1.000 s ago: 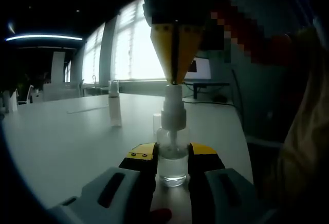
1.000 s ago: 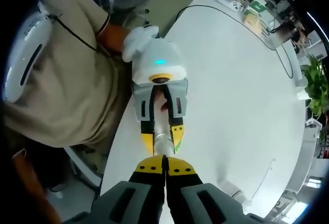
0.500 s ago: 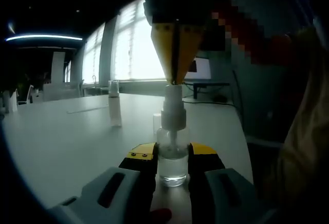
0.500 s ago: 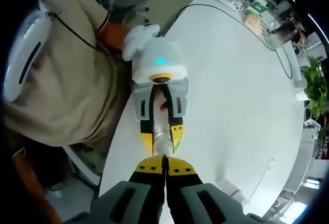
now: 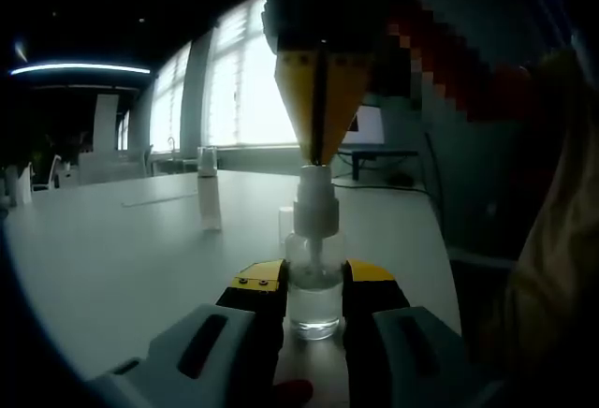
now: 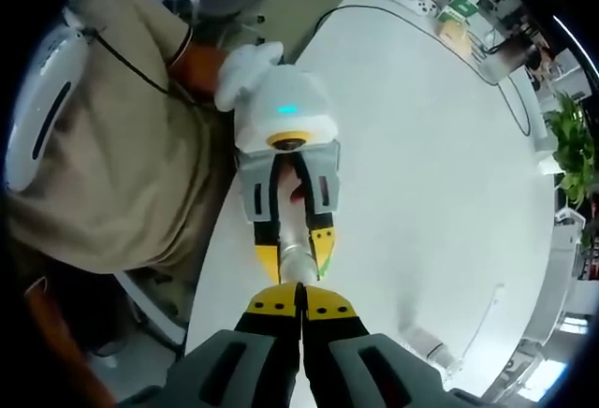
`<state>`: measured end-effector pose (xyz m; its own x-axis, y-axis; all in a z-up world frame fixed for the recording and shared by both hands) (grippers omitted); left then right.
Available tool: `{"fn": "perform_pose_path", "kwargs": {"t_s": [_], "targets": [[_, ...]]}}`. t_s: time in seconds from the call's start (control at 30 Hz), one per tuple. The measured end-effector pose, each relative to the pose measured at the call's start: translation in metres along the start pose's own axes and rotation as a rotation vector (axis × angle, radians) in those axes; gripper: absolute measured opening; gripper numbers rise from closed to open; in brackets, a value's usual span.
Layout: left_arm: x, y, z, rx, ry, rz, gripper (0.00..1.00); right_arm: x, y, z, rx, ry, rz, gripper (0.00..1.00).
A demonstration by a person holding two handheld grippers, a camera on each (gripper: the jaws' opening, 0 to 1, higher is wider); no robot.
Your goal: Clamp pump bottle remove cover press pump head put on cover
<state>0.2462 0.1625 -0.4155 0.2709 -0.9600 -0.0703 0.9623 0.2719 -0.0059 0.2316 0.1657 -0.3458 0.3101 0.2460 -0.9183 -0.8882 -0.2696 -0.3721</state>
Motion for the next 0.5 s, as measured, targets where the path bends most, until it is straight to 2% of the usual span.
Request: {"fn": "perform_pose_path", "kwargs": {"t_s": [0.5], "targets": [[0.0004,-0.0017,0.0003,0.0,0.0,0.001,0.14,0.001,0.0003,0.0004,-0.013,0.01,0.008,0.0]]}}
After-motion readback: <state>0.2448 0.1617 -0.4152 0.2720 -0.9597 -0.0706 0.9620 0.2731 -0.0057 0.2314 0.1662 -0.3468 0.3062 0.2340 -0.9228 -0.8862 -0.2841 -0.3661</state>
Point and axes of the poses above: the point that each gripper's makers call its tool centre point, and the gripper's own axes: x roughly forward along the fingers, y roughly to its left, z roughly out of its top, the point moved 2 cm from there along -x, roughly backward along the fingers, and after that the axes turned 15 degrees about -z, right-handed, at the moved point
